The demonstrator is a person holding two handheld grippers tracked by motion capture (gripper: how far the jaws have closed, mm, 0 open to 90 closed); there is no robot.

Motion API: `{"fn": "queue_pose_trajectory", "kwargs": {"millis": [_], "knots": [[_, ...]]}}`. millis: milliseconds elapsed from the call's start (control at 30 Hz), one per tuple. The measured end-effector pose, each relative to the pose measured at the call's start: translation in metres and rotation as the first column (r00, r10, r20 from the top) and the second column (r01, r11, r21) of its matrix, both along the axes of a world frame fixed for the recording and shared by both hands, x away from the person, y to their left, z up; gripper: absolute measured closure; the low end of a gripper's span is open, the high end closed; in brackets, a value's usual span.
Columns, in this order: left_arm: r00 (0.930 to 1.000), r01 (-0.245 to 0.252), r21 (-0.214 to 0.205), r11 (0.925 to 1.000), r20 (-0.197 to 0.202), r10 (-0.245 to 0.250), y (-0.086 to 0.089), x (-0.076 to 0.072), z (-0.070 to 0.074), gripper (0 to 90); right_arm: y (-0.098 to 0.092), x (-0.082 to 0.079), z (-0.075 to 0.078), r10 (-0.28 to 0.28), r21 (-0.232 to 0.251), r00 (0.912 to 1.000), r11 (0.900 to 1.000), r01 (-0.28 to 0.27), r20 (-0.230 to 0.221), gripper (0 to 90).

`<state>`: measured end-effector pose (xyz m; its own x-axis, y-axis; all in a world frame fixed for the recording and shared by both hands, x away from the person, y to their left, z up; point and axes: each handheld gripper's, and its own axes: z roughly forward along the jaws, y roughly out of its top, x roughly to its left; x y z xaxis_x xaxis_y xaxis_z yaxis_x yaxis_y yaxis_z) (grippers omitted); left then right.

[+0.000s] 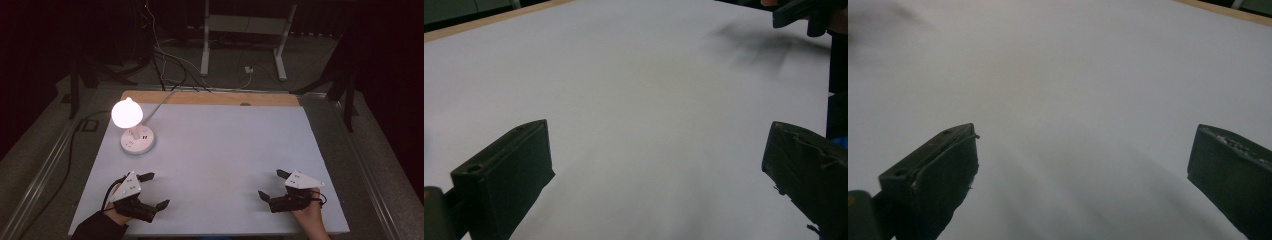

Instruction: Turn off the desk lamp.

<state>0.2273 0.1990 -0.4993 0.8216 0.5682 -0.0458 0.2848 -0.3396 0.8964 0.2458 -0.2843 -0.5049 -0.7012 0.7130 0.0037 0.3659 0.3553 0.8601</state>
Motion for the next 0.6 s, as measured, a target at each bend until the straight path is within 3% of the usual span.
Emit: {"fn": "queue_pose_trajectory", "kwargs": {"millis": [333,600], "knots": [[0.9998,0.014,0.017,0.9998,-0.012,-0.014,-0.0028,0.0019,-0.0007,0.5,0.0013,0.0030,-0.0006,0.013,-0.019,0.9999,0.9997,-0.012,0.003,0.0],[0.9980,0.058,0.022,0.9981,-0.025,-0.058,-0.0072,0.0010,-0.0003,0.5,0.0009,0.0030,0.0014,0.036,-0.011,0.9992,0.9993,-0.035,0.016,0.0]]}}
